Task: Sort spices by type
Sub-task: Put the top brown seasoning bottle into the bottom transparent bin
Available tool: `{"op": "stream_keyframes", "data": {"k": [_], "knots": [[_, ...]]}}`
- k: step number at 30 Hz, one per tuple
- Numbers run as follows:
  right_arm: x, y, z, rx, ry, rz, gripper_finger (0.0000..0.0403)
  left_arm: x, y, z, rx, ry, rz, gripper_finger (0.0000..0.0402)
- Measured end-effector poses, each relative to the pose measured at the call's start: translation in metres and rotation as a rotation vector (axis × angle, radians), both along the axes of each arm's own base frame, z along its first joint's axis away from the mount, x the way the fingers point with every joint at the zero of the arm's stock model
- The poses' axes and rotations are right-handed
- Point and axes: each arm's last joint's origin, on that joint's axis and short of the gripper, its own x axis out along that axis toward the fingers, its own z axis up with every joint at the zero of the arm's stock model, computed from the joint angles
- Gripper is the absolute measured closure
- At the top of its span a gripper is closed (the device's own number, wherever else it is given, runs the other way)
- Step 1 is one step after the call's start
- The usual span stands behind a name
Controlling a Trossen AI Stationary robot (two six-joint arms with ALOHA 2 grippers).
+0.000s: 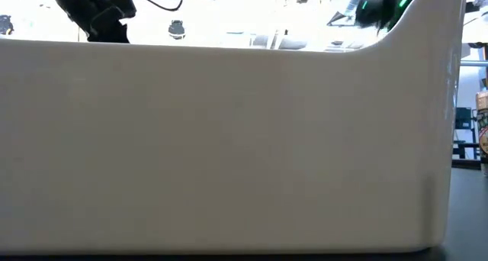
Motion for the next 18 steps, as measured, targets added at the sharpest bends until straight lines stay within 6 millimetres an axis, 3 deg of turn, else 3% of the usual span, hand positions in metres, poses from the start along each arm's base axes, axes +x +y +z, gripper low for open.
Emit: {"op": "stream_keyframes", "data": {"k": [7,10,14,18], "knots": [[-0.028,0.055,0.043,-0.205,-0.219,0.111,0.0106,0.0,0.0,0.0,-0.08,-0.065,0.073,0.0138],[-0.03,0.073,0.054,-0.251,-0.34,0.178,0.0106,0.0,0.0,0.0,-0.09,-0.073,0.082,0.0138],[-0.015,0.089,0.063,-0.269,-0.497,0.304,0.0106,0.0,0.0,0.0,-0.092,-0.075,0.085,0.0138],[0.021,0.103,0.066,-0.253,-0.601,0.441,0.0106,0.0,0.0,0.0,-0.096,-0.077,0.087,0.0138]]}}
